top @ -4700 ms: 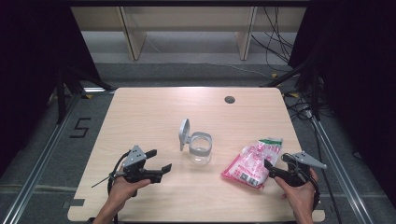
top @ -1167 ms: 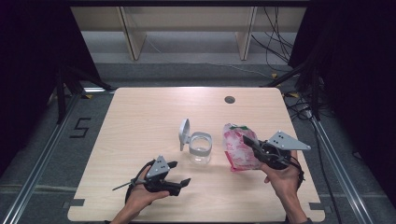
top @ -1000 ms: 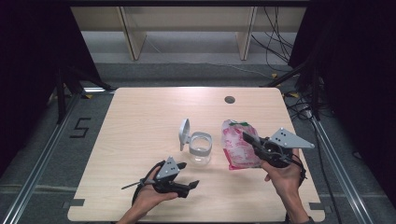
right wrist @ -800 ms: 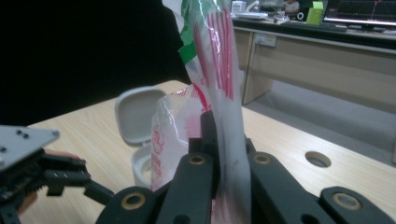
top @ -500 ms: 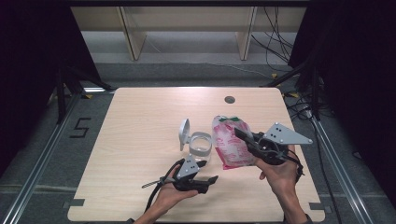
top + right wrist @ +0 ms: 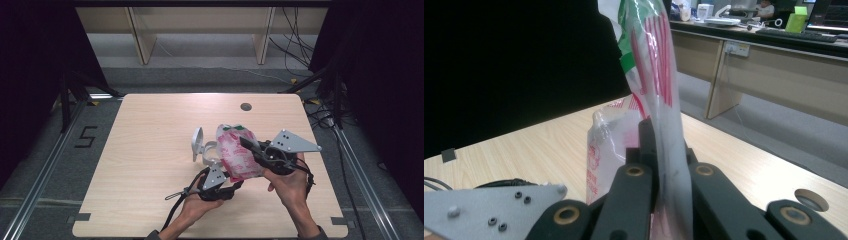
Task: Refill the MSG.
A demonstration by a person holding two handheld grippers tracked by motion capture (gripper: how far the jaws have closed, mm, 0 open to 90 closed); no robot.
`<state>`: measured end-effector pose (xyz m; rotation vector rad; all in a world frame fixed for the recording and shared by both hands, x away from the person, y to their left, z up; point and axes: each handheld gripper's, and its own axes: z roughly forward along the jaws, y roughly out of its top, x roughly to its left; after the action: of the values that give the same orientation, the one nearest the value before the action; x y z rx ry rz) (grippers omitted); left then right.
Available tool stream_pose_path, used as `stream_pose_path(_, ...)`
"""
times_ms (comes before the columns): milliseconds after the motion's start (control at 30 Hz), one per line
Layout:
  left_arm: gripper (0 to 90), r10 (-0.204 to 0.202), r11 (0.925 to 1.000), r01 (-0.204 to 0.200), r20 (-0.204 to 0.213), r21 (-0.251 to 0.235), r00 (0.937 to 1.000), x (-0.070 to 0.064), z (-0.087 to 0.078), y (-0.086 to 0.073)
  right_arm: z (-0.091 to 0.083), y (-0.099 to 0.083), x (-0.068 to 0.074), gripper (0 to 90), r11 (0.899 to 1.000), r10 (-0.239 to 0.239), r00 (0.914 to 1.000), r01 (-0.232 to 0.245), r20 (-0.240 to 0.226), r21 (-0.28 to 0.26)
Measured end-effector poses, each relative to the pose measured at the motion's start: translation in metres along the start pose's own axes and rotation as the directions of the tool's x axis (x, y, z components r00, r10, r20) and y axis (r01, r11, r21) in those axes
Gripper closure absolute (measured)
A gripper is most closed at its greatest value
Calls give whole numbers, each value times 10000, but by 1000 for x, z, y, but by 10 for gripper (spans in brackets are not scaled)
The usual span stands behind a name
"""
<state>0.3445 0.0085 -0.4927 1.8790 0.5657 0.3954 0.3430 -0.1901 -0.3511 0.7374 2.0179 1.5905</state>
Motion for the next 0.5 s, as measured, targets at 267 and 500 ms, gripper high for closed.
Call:
stream_pose_path(267,719,-858,9953,840,-361,-482,9957,-8,13,1,4,3,-4,900,10000,7,9998,-5,210,-74)
stream_pose_path(500,755,-1562,9851,1517,-526,-811,9863,-17,20,-1,9,4,-11,900,9998,118,9980,-129,618,173)
